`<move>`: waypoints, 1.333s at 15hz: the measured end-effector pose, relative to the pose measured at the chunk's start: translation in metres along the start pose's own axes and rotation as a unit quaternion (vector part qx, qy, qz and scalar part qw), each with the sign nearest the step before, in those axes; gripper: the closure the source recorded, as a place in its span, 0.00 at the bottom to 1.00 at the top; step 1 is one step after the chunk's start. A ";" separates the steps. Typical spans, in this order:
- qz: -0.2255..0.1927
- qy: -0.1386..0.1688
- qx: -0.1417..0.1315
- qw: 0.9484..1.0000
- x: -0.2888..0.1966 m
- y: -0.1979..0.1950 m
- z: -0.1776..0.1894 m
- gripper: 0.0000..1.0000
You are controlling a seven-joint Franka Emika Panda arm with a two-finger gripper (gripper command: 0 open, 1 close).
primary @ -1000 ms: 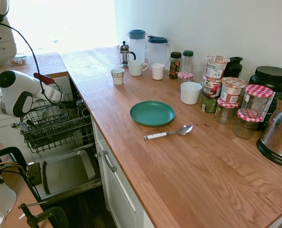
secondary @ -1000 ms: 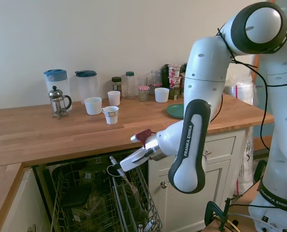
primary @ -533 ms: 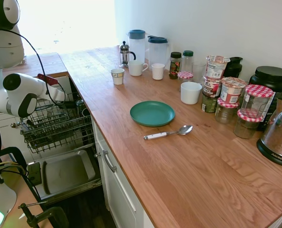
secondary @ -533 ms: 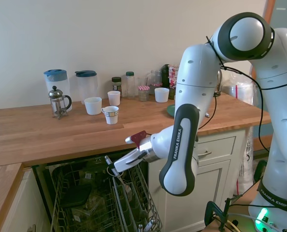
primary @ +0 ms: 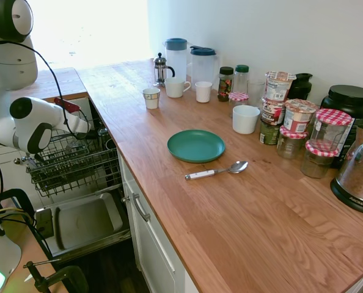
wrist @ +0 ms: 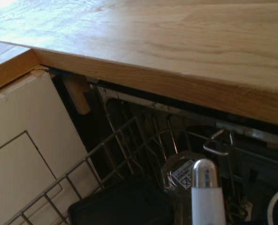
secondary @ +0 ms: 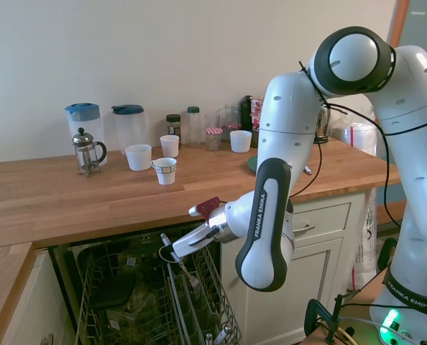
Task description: Put the fork in the dishwasher
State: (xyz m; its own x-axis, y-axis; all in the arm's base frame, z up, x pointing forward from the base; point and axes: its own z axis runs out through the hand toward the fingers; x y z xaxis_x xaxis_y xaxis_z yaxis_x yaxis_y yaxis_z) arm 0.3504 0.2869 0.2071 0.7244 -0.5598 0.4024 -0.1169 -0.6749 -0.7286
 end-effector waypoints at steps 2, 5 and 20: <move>0.001 0.001 0.002 1.000 -0.003 0.004 0.000 1.00; 0.004 0.001 0.002 1.000 -0.003 0.007 0.001 1.00; 0.007 0.004 0.022 1.000 -0.005 0.010 0.007 0.00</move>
State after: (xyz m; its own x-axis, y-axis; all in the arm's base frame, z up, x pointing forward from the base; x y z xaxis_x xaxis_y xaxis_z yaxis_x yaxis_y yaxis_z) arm 0.3499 0.2867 0.1942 0.7169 -0.5732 0.3968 -0.0962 -0.6450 -0.7581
